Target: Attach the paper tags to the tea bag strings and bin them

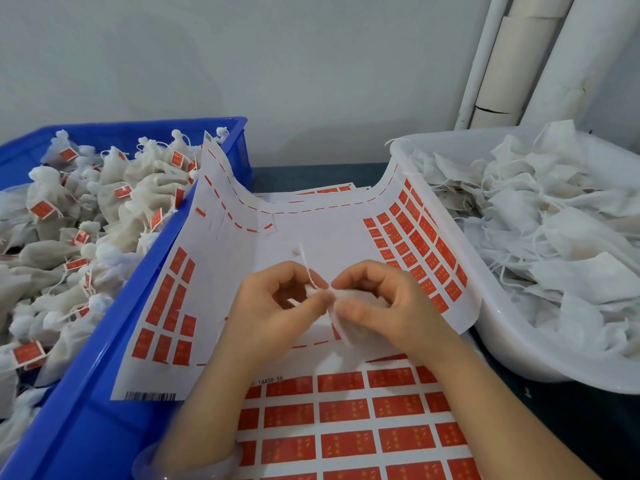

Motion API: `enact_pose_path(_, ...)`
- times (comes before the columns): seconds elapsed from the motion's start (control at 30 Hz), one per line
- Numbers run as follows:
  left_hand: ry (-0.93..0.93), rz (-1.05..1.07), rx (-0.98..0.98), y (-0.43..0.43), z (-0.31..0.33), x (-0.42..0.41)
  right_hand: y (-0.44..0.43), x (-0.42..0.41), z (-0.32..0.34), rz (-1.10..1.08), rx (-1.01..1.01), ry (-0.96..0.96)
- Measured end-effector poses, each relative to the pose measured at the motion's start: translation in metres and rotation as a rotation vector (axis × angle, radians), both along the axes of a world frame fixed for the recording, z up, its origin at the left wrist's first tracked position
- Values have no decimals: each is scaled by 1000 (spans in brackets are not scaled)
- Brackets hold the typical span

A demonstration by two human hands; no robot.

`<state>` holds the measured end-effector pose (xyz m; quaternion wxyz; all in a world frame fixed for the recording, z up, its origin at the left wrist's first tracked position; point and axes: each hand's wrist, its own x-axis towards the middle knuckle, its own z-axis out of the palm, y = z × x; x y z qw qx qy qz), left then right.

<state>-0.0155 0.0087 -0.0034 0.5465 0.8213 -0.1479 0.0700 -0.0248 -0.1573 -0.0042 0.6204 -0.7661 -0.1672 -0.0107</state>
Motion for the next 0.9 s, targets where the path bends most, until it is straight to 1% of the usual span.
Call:
enact_pose_path(0.07,-10,-14,27,-2,-1,-1,8,-2,0,-57,16,10)
enact_pose_path(0.13,-26,-52,75,-4,-2,-3,18,-4,-2,-162,0,14)
enact_pose_path(0.2,-58,-67,128,-5,-2,-4,25,-6,-6,-261,-45,-17)
enact_pose_path(0.27,-78,-59,166,-5,-2,-4,27,-7,-9,-315,-41,-45)
enact_pose_path(0.37,-84,-58,180,-5,-1,-3,26,-6,-10,-329,-19,-67)
enact_pose_path(0.5,-42,-63,102,-7,0,-3,28,-8,-9,-350,39,-80)
enact_pose_path(0.6,13,-55,57,-7,0,-3,30,-9,-10,-393,130,-23)
enact_pose_path(0.7,41,-35,57,-7,1,-2,31,-8,-10,-403,184,44)
enact_pose_path(0.9,14,-92,24,-12,3,-6,38,-8,-12,-384,301,158)
